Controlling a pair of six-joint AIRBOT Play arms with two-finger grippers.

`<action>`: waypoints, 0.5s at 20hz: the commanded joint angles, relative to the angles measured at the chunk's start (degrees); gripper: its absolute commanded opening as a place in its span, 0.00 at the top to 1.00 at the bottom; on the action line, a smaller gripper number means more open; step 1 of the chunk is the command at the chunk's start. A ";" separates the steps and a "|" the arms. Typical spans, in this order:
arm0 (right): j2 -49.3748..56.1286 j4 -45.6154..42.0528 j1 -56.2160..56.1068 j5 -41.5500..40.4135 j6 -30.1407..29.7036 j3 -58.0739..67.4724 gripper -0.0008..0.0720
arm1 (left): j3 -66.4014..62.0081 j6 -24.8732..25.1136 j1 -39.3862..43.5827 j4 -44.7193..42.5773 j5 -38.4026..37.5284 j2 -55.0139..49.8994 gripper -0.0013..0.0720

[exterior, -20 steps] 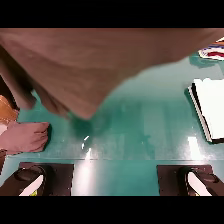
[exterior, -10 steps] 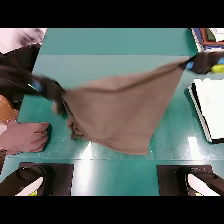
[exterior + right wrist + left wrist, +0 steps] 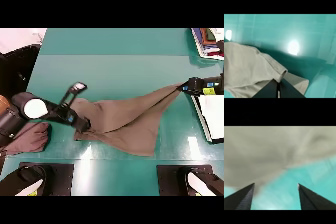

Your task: Fold the shirts.

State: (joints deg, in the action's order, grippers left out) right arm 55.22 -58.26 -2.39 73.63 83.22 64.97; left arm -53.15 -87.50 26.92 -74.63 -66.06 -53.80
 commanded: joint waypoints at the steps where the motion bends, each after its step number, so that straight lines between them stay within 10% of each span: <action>1: -0.94 0.20 1.14 -0.11 -0.04 -1.03 0.97 | -3.72 -1.22 -10.21 -4.39 5.66 -0.26 0.13; 10: 6.21 0.20 -6.78 -0.20 -0.04 -1.03 0.97 | -3.56 11.56 -35.78 15.56 2.12 -20.33 0.12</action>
State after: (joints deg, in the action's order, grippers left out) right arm 59.11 -58.06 -6.61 73.41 83.18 63.99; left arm -56.55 -80.95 -3.97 -67.46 -63.16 -66.81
